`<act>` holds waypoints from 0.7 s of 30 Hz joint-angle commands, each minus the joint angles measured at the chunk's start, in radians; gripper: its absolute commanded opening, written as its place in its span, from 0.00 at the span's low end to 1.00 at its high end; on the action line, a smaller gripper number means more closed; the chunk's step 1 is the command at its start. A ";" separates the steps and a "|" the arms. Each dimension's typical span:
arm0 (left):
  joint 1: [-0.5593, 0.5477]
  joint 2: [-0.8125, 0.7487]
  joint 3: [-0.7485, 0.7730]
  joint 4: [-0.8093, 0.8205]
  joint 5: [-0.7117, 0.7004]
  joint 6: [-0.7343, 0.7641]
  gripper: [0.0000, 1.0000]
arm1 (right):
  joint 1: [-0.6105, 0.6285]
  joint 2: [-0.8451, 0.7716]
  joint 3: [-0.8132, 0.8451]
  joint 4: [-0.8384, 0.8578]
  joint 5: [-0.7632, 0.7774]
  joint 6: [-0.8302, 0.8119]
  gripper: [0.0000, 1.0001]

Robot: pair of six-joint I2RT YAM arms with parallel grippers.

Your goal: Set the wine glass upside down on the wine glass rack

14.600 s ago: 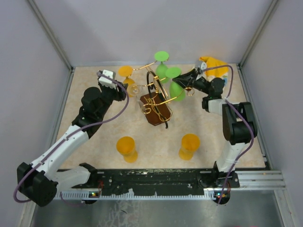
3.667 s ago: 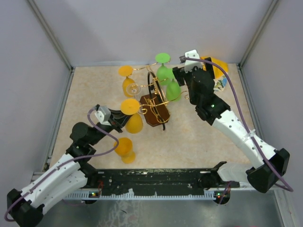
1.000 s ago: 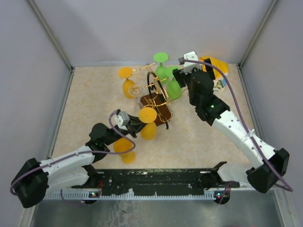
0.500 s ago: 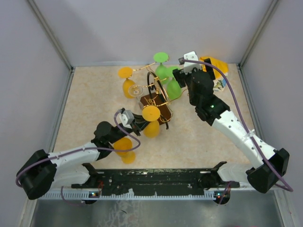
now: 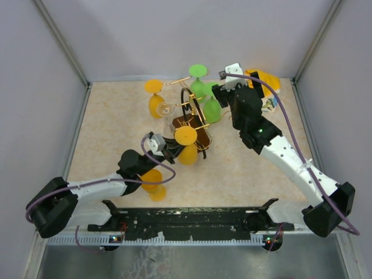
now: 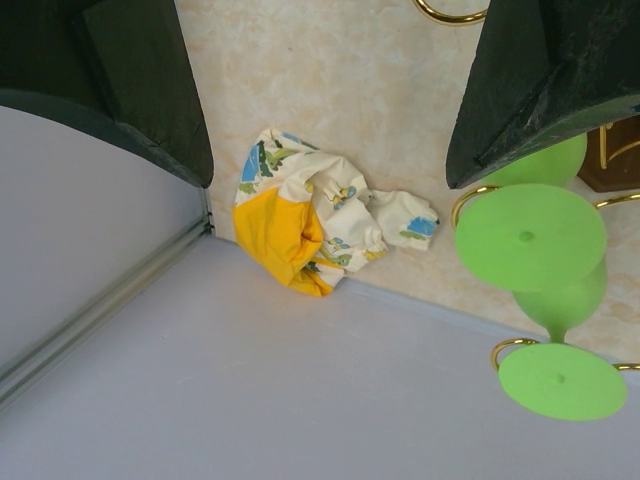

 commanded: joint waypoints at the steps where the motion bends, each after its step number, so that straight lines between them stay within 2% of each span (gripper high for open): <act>1: 0.003 0.023 0.026 0.076 -0.100 0.025 0.00 | -0.005 0.000 0.035 0.038 0.018 -0.017 0.99; 14: 0.003 -0.024 -0.047 0.113 -0.281 0.042 0.00 | -0.006 0.011 0.030 0.039 0.015 -0.015 0.99; 21: 0.005 -0.080 -0.081 0.094 -0.292 0.052 0.00 | -0.006 0.010 0.033 0.038 0.015 -0.013 0.99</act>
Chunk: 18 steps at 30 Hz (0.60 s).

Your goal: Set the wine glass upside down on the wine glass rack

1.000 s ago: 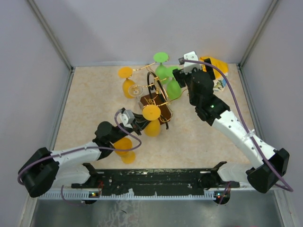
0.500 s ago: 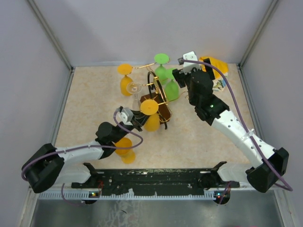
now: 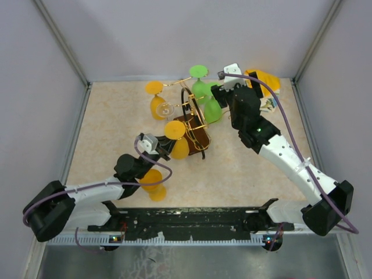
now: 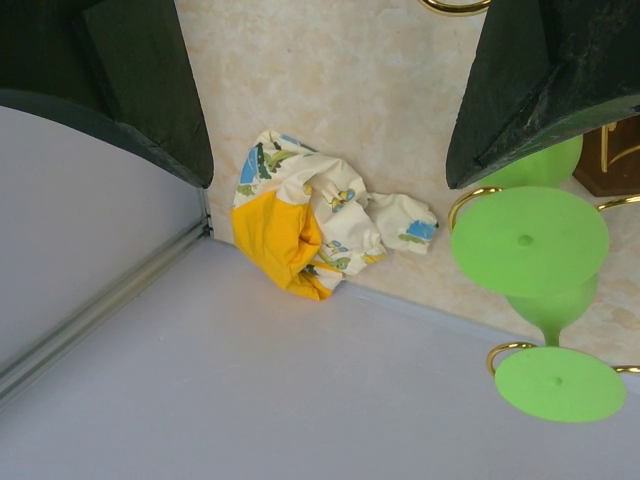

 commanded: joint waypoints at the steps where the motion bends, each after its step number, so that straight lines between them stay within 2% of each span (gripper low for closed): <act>1: 0.004 -0.063 -0.027 0.022 -0.034 0.012 0.00 | -0.005 -0.007 0.033 0.036 0.015 -0.012 0.99; 7: 0.003 -0.126 -0.018 -0.103 0.052 0.025 0.00 | -0.005 -0.006 0.032 0.029 0.016 -0.005 0.99; 13: 0.001 -0.116 0.015 -0.180 0.149 0.032 0.00 | -0.005 -0.009 0.035 0.021 0.013 0.002 0.99; 18: -0.005 -0.113 0.021 -0.198 0.158 0.031 0.22 | -0.005 -0.012 0.038 0.018 0.013 0.003 0.99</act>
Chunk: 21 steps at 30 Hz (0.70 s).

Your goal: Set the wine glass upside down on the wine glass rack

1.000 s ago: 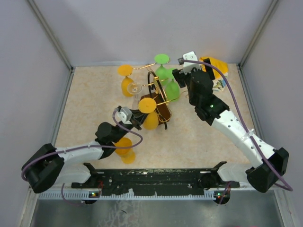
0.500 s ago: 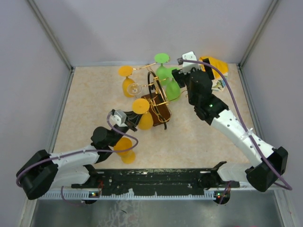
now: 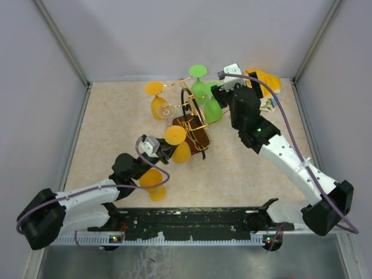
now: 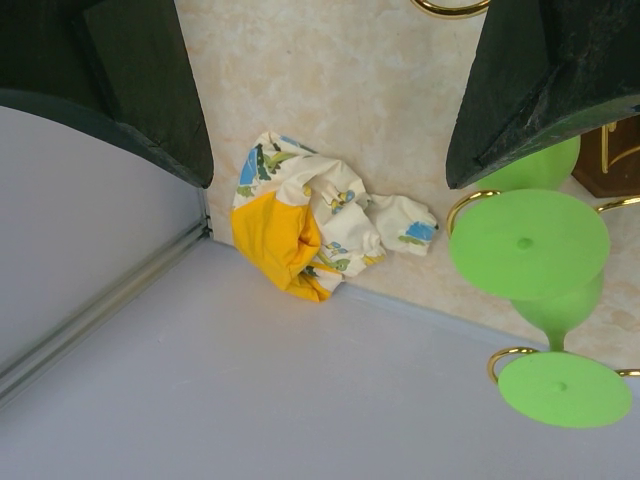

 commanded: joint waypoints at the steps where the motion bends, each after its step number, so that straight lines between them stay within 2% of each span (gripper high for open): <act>1: -0.005 -0.008 0.018 -0.035 0.040 0.005 0.29 | -0.005 -0.012 0.038 0.022 0.014 0.000 0.99; 4: -0.005 -0.045 0.002 -0.041 0.015 0.006 0.48 | -0.005 -0.012 0.038 0.022 0.014 0.002 0.99; 6: -0.005 -0.078 -0.007 -0.061 -0.003 0.013 0.55 | -0.005 -0.012 0.037 0.022 0.012 0.003 0.99; 21: -0.005 -0.422 -0.004 -0.549 -0.200 -0.019 0.58 | -0.005 -0.030 0.010 0.019 0.021 0.014 0.99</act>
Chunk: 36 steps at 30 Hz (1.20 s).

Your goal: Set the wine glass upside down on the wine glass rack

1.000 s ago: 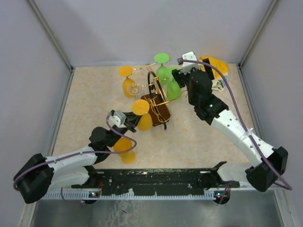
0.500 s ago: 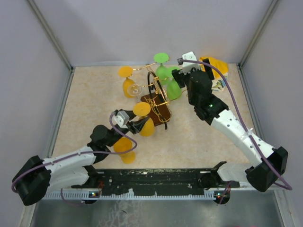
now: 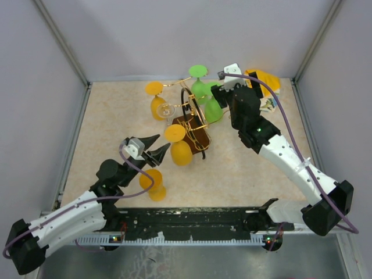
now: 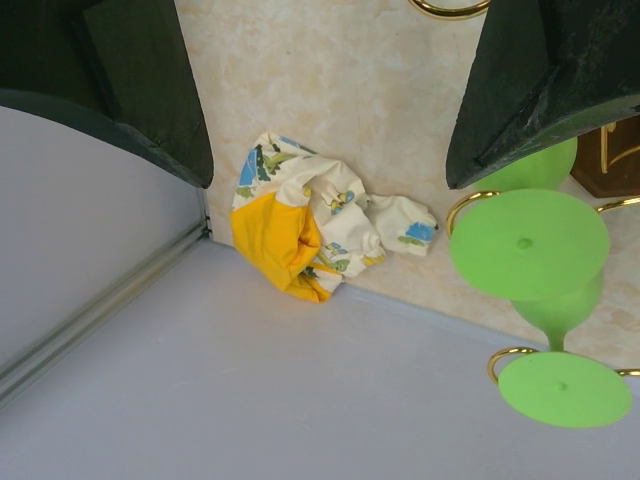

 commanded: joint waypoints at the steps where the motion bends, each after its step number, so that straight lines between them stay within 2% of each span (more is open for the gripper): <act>1: -0.005 -0.089 -0.003 -0.199 -0.068 -0.037 0.58 | -0.005 -0.034 0.006 0.020 0.021 0.017 0.99; 5: -0.006 -0.134 0.006 -0.323 -0.102 -0.073 0.56 | -0.005 -0.047 -0.002 0.000 0.017 0.039 0.99; 7: -0.006 -0.135 0.042 -0.409 -0.170 -0.111 0.55 | -0.005 -0.048 0.011 -0.031 0.025 0.053 0.99; 12: -0.006 -0.057 0.226 -0.731 -0.331 -0.226 0.55 | -0.004 -0.052 0.055 -0.138 0.045 0.109 0.99; 15: -0.006 -0.006 0.353 -0.891 -0.369 -0.302 0.55 | -0.007 -0.053 0.091 -0.197 0.057 0.139 0.99; 20: -0.006 0.017 0.478 -1.071 -0.407 -0.400 0.54 | -0.013 -0.065 0.115 -0.245 0.055 0.171 0.99; 27: -0.006 0.126 0.634 -1.374 -0.361 -0.552 0.56 | -0.014 -0.066 0.119 -0.267 0.049 0.191 0.99; 31: -0.006 0.161 0.676 -1.493 -0.275 -0.595 0.54 | -0.016 -0.068 0.121 -0.279 0.051 0.199 0.99; 36: -0.006 0.156 0.716 -1.613 -0.241 -0.634 0.52 | -0.016 -0.074 0.116 -0.283 0.052 0.204 0.99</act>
